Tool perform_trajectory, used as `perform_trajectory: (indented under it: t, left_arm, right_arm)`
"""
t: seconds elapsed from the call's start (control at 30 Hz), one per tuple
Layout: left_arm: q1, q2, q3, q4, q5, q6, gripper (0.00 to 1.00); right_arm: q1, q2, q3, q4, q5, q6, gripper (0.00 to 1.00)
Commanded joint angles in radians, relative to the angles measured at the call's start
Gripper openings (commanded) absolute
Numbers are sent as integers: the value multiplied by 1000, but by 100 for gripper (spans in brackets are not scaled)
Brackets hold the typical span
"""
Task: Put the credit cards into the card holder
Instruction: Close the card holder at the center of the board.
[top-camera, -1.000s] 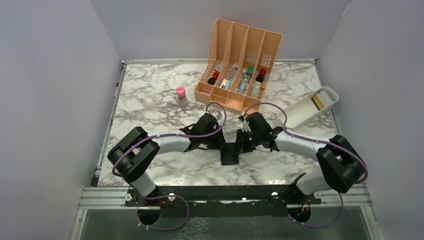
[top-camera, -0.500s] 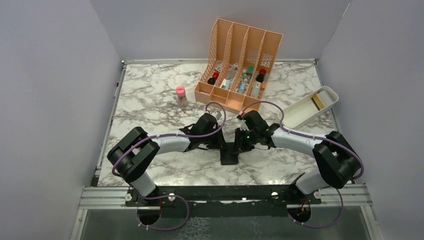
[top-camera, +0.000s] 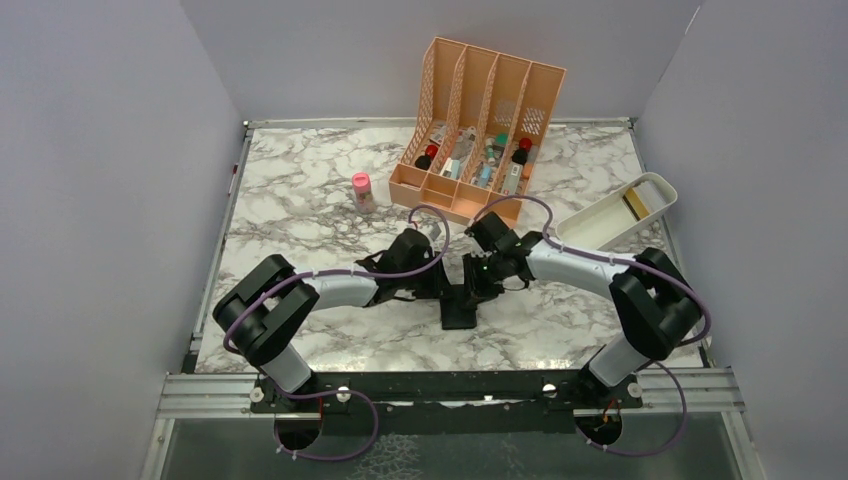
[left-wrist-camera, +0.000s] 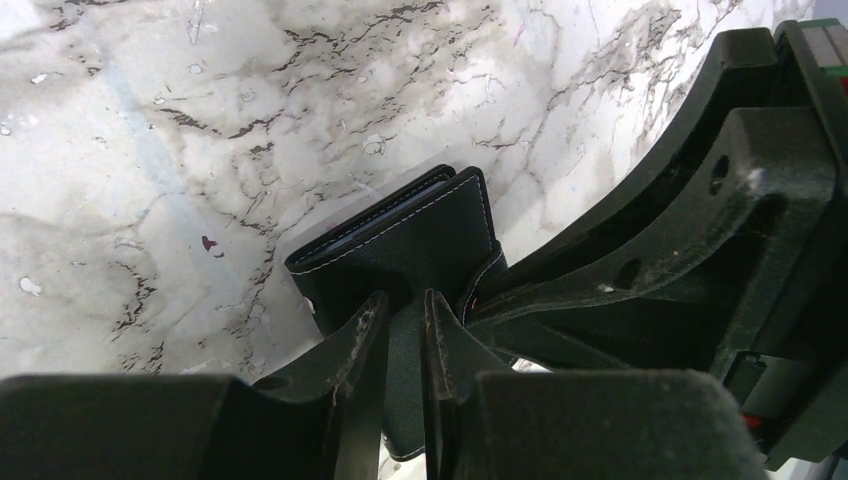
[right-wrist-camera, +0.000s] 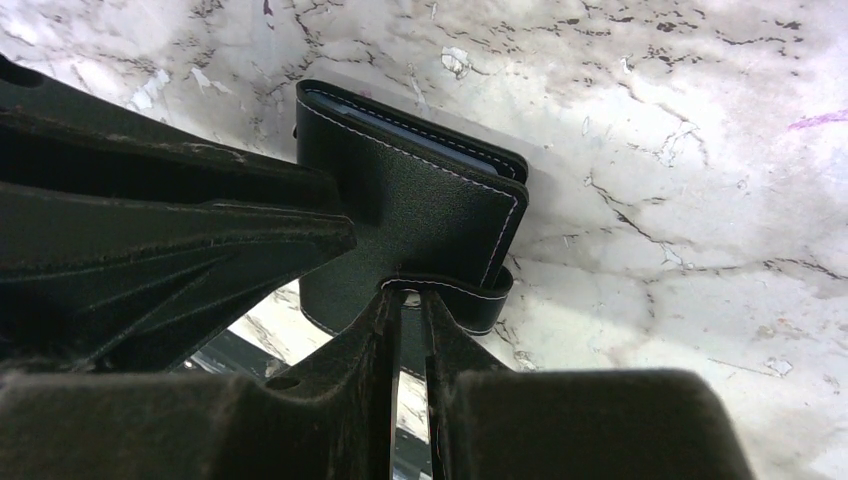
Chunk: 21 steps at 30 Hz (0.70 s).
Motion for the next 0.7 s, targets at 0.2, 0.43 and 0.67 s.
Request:
perform_trajectory:
  t: [0.2,0.43,0.67]
  left_arm:
    - [-8,-29,-51,79,59,-10,21]
    - [-7,-64,-62,55,23,0,21]
    - [-4,-160,-74,-15,-66,12,21]
  right_arm:
    - [75,270,94,-148,289,-8,19]
    - [103,373,150,-215,327,23,18]
    - [117,436,179,-283,395,26,17]
